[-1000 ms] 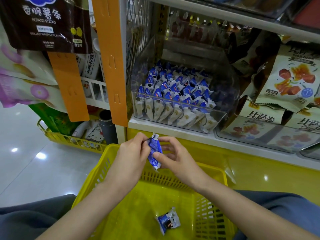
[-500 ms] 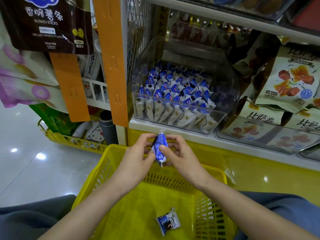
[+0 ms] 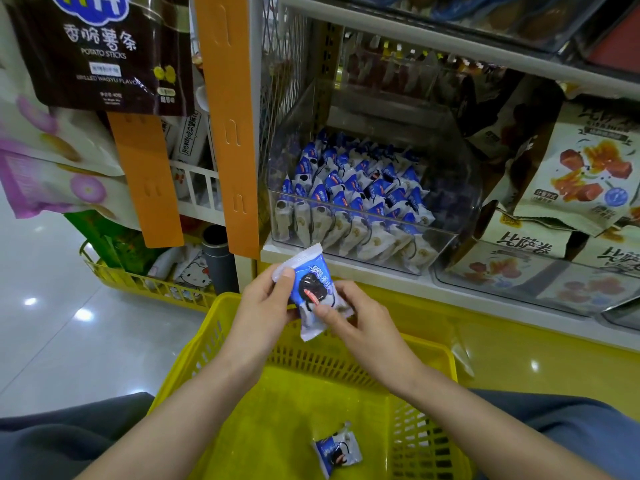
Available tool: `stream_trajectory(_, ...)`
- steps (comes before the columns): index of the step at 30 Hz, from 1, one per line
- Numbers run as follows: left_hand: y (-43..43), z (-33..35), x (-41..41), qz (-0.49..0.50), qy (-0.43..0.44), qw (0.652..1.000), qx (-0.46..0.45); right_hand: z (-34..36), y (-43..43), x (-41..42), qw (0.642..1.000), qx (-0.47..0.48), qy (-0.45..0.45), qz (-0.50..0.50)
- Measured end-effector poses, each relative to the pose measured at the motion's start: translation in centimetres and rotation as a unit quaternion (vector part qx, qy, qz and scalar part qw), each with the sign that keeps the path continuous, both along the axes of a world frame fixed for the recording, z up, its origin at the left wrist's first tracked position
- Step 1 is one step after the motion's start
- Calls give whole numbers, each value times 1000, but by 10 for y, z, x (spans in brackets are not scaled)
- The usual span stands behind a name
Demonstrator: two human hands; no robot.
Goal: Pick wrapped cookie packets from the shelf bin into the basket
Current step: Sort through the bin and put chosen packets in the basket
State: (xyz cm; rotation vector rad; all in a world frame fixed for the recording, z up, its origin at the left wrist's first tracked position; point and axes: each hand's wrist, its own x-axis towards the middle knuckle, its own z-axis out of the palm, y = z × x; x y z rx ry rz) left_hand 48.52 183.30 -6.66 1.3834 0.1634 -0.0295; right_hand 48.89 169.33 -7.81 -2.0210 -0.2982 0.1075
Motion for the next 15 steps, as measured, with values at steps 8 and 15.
stream_trajectory(8,10,4,7,22,45,997,-54,14,-1,3,992,113,48,14)
stream_trajectory(15,11,17,7,-48,18,998,-20,39,2,10,996,90,10,10)
